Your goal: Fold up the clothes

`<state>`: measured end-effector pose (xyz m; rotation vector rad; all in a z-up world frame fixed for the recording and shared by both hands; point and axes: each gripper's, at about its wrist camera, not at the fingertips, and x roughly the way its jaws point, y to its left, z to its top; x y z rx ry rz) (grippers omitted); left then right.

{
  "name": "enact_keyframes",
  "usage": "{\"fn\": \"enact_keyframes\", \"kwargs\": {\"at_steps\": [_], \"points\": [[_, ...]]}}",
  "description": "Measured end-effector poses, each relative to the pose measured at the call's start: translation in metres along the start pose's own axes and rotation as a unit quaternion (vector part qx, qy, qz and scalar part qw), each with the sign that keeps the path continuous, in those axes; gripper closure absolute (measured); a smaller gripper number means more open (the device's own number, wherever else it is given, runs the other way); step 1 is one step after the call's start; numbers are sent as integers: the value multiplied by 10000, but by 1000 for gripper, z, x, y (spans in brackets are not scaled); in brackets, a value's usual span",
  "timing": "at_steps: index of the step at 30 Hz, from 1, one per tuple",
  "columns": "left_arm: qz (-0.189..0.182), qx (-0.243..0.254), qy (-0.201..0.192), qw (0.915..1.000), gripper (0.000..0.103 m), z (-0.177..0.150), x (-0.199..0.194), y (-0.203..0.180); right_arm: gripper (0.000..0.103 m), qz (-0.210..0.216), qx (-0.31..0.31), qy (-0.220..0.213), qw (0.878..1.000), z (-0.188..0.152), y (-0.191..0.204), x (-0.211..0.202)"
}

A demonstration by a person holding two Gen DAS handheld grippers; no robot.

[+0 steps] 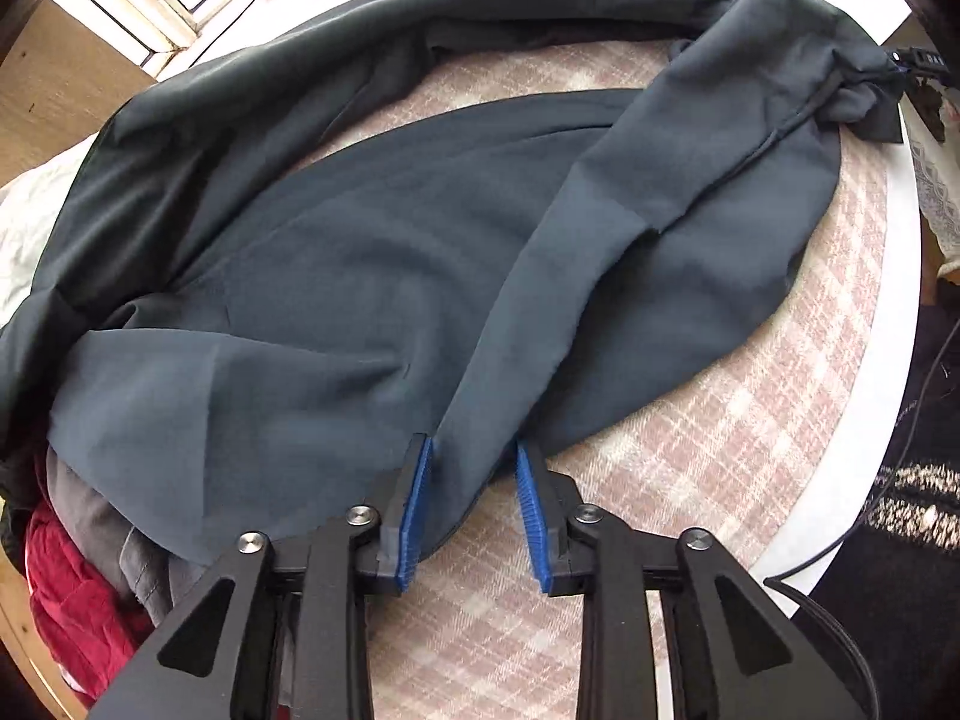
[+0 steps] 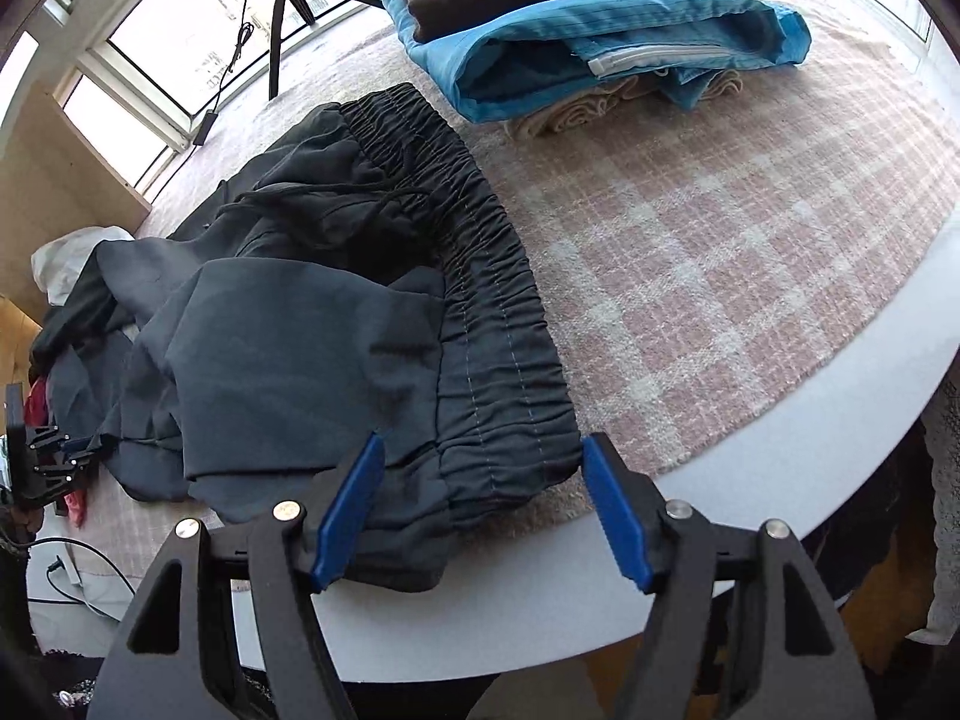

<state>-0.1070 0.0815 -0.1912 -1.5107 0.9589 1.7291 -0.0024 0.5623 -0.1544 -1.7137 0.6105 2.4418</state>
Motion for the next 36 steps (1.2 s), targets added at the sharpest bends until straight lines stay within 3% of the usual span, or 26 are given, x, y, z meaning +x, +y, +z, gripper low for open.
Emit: {"fn": "enact_keyframes", "kwargs": {"at_steps": [4,6,7,9,14,17,20,23,30,33,36], "points": [[0,-102,125,9999,67,5,13,5,36,-45,-26,46,10000,5,2,2],[-69,-407,106,9991,100,13,15,16,36,-40,-18,43,10000,10,2,3],[-79,-559,90,9984,102,15,15,22,36,-28,-13,34,10000,12,2,3],[-45,-775,-40,9970,102,21,8,31,36,-4,-32,22,10000,17,3,2],[-35,-1244,-776,9892,102,23,-54,60,36,77,124,-100,9998,25,-10,-5],[10,-1521,-1018,9831,102,19,-86,84,36,235,231,-213,9992,28,-16,-6],[218,-1699,-1028,9798,102,33,-99,107,36,349,53,-127,9993,32,-7,3],[232,-1981,-950,9753,102,26,-102,122,36,457,-287,113,9985,31,13,17],[390,-2286,-793,9695,102,19,-92,139,40,1453,-878,275,9851,2,53,10],[398,-2427,-796,9660,102,19,-94,149,40,1453,-1324,250,9802,-13,51,-3],[438,-2442,-764,9657,102,22,-91,152,40,1074,-1693,360,9790,-17,56,13]]}}
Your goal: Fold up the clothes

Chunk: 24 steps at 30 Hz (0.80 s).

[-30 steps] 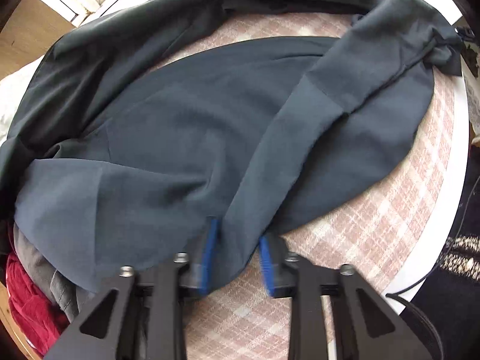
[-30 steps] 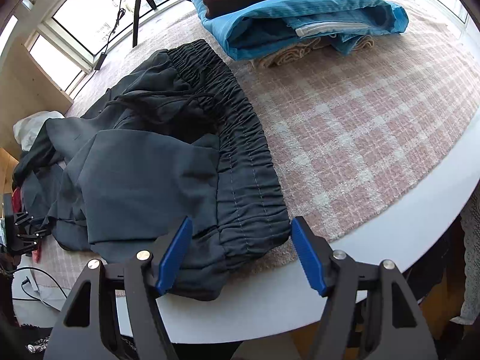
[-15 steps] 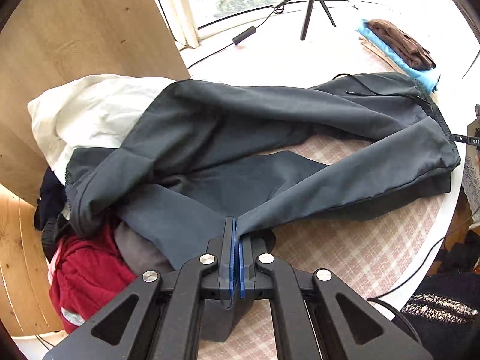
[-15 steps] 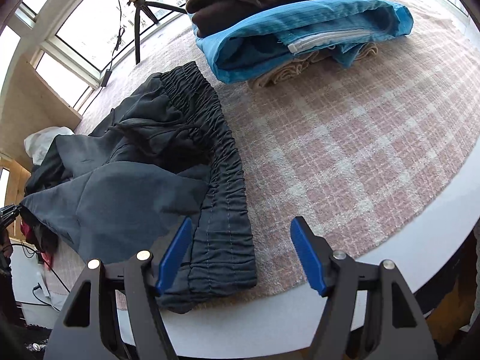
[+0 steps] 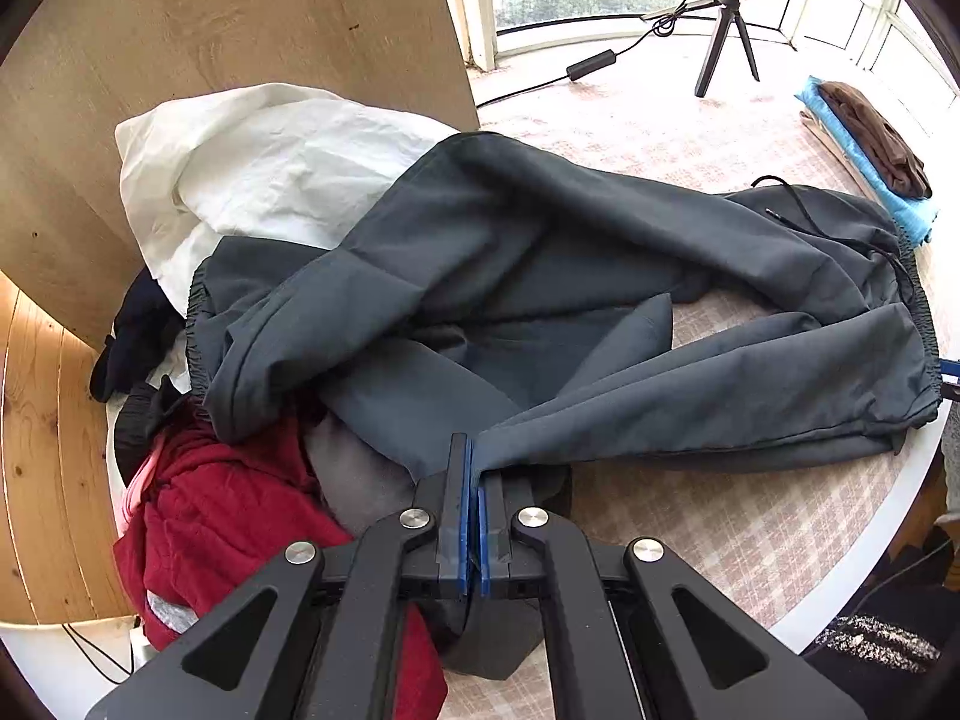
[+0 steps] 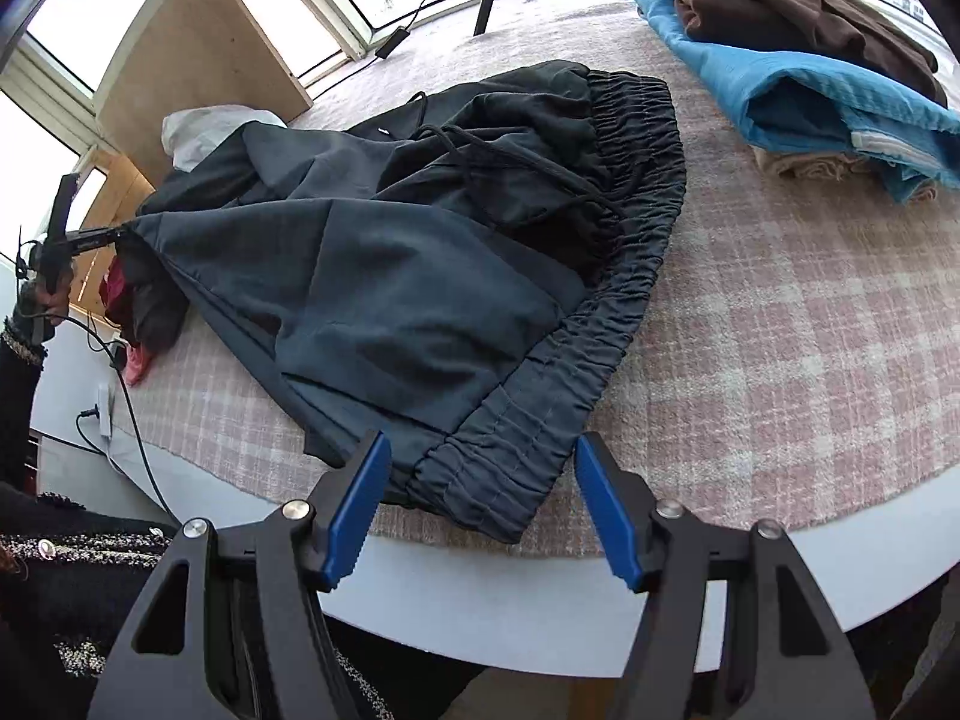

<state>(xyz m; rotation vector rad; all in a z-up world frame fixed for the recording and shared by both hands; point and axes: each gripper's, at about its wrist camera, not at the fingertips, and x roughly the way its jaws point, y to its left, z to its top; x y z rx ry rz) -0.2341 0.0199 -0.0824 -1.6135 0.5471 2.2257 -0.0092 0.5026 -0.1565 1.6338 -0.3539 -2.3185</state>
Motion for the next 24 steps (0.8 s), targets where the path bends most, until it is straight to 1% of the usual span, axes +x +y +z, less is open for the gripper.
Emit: {"fn": "enact_keyframes", "kwargs": {"at_steps": [1,3,5,6,7,8,9,10,12,14,15,17,20,21,23,24], "points": [[20,21,16,10000,102,0,1,-2,40,-62,-25,83,9999,-2,-3,6],[59,62,48,10000,102,0,3,-5,40,99,77,306,9995,-3,-8,22],[68,88,69,9999,102,-3,2,-7,40,180,135,433,9988,-9,-13,28],[85,80,97,9999,102,-5,3,-7,49,206,149,420,9988,-13,-11,28],[104,72,126,9998,102,-6,4,-8,57,278,116,319,9990,-15,-9,25],[135,76,164,9997,102,-8,5,-8,84,365,36,174,9992,-16,-4,20],[190,59,169,9997,102,-7,5,-8,95,443,-29,45,9990,-16,0,15],[243,45,166,9996,102,-7,4,-8,95,448,-59,-39,9990,-12,2,10],[302,60,-15,9995,102,7,-11,-9,96,142,-190,-216,9995,7,7,1],[361,76,-196,9991,102,21,-25,-10,96,-332,-392,-442,9977,40,12,-13],[392,87,-296,9988,102,29,-34,-11,96,-490,-456,-591,9960,61,12,-26],[501,198,-699,9961,102,50,-74,-16,96,-785,-609,-997,9900,105,16,-64],[610,360,-1259,9895,102,73,-136,-23,97,-1104,-853,-1711,9753,158,32,-141],[623,405,-1361,9879,102,74,-150,-25,97,-1196,-919,-1915,9698,172,36,-165],[597,452,-1370,9877,102,66,-166,-29,97,-1307,-972,-2138,9632,174,39,-202],[495,472,-1267,9896,102,55,-162,-33,97,-1343,-986,-2230,9605,174,40,-217]]}}
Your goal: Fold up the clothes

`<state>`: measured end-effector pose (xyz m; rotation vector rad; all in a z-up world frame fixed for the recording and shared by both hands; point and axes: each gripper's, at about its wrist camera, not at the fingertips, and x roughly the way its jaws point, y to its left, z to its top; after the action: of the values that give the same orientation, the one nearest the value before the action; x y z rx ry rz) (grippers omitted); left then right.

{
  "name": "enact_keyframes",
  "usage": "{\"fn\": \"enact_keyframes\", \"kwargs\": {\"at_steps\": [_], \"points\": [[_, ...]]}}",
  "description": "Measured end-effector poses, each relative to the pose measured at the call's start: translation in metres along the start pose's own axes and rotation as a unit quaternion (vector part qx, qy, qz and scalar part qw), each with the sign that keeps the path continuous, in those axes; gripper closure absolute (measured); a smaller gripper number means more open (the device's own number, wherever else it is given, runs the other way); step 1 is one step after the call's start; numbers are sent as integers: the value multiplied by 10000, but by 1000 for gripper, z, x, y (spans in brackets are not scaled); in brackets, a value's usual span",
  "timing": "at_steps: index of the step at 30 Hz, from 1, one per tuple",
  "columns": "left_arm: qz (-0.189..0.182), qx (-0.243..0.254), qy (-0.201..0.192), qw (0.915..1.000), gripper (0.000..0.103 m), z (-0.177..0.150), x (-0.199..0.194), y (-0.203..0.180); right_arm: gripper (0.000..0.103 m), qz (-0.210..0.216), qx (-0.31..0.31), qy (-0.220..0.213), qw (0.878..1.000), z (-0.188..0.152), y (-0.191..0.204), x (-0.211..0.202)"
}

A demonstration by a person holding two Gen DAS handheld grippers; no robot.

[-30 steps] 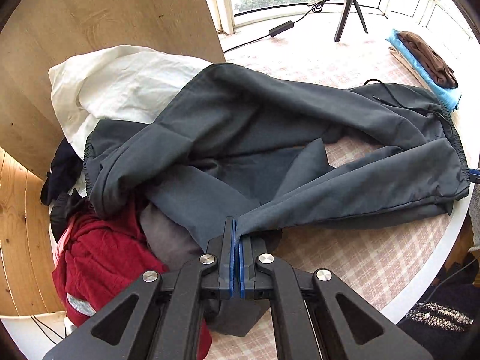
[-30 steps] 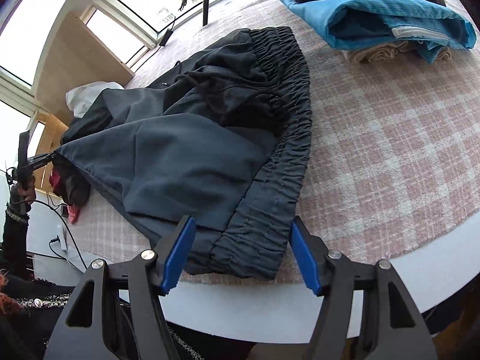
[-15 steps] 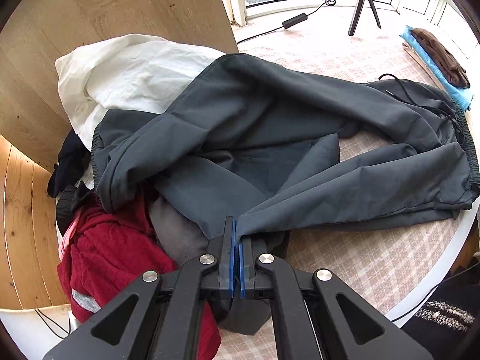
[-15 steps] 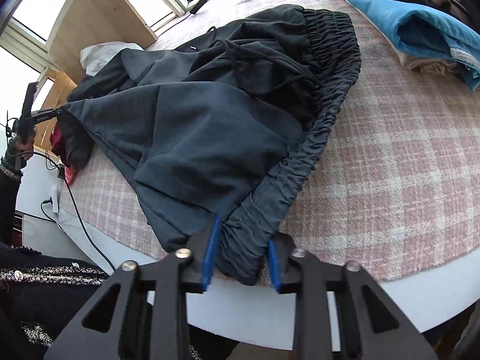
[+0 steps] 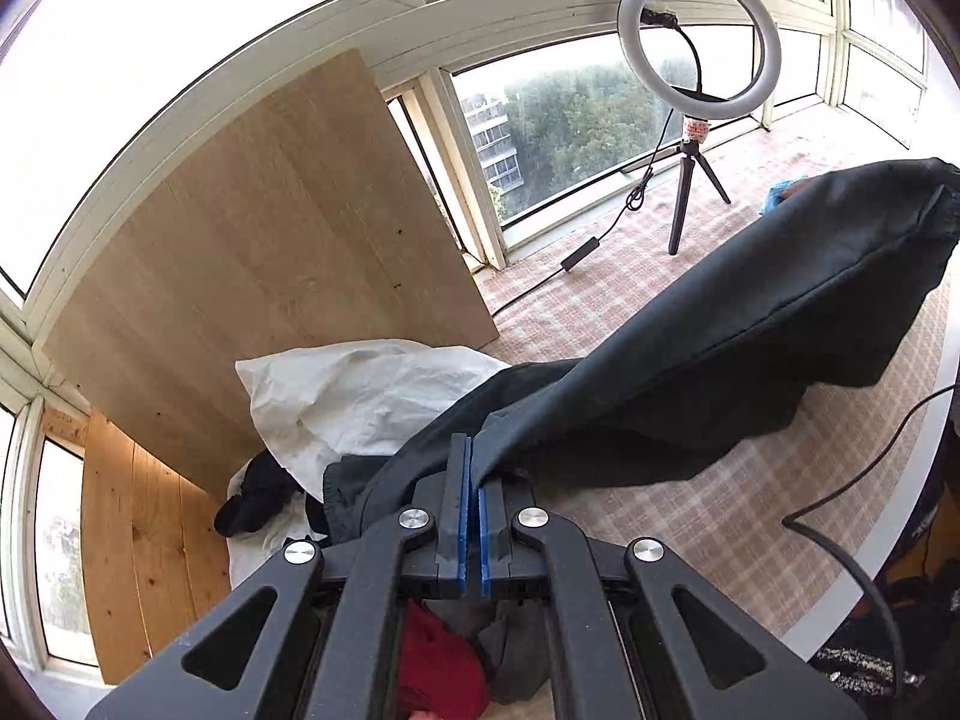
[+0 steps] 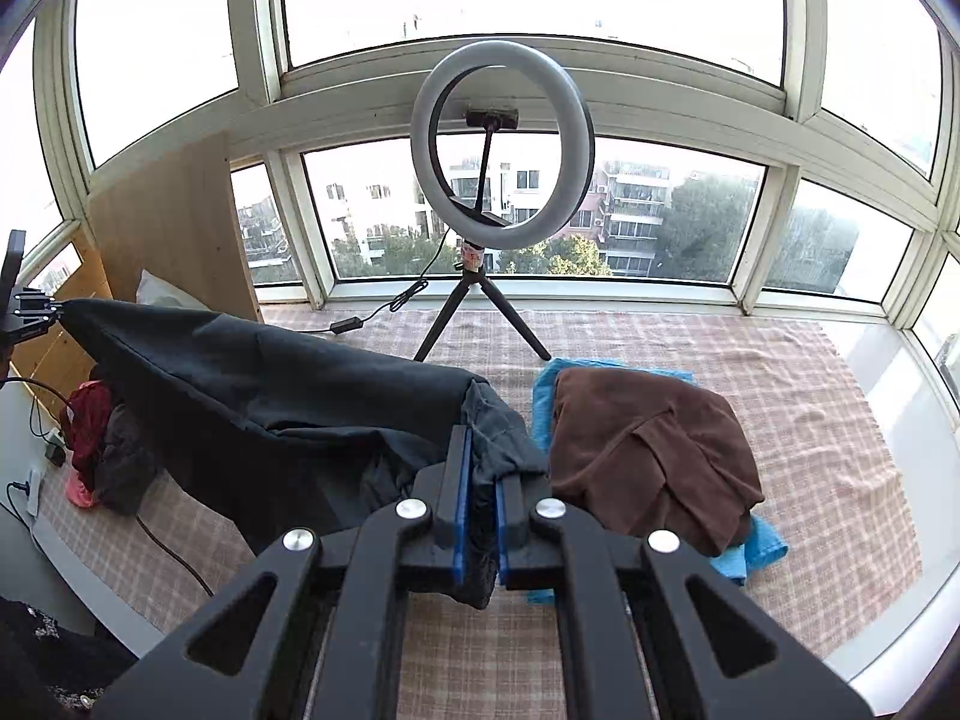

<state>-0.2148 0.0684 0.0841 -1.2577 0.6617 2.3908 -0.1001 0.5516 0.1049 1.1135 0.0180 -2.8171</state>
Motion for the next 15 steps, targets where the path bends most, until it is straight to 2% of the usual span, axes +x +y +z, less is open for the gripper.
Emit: {"fn": "enact_keyframes", "kwargs": {"at_steps": [3,6,9,12,13,15], "points": [[-426,55,388,9983,102,-40,5,-23,97,-15,121,212,9997,-32,-13,-15],[-914,207,1099,9895,102,-100,36,-68,97,-17,475,833,9954,-102,-25,0],[-1373,340,2033,9688,101,-164,79,-116,97,12,928,1699,9811,-188,-42,34],[-1619,330,2758,9469,96,-210,113,-144,96,162,1408,2494,9580,-264,-53,73],[-1689,374,2919,9407,96,-218,117,-148,96,196,1348,2712,9528,-276,-51,80],[-1789,461,3048,9343,93,-223,115,-151,91,264,1213,3118,9420,-296,-48,92]]}}
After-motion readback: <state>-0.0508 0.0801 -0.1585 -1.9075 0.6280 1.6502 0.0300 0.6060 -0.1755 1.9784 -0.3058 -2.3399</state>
